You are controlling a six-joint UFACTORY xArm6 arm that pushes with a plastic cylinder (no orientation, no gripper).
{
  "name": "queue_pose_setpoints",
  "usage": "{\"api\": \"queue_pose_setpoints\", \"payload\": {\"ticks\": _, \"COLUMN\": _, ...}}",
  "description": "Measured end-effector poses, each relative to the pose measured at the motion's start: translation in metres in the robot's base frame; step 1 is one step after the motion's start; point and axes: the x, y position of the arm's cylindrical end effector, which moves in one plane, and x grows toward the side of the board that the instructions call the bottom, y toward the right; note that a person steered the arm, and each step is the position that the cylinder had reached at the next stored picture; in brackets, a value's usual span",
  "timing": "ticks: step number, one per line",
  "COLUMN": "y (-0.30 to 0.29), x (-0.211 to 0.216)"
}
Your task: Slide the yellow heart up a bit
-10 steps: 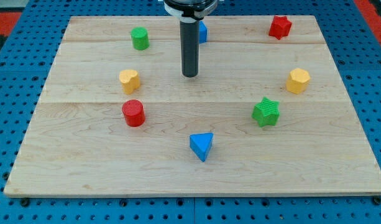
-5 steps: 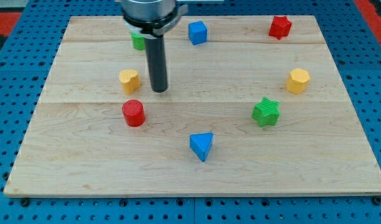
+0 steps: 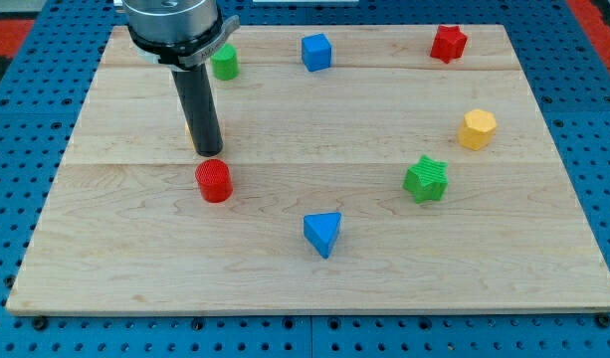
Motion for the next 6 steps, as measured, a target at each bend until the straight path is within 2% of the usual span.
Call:
{"api": "queue_pose_setpoints", "payload": {"ticks": 1, "y": 0.000, "x": -0.012}}
{"api": "queue_pose_setpoints", "payload": {"ticks": 6, "y": -0.006, "x": -0.019}}
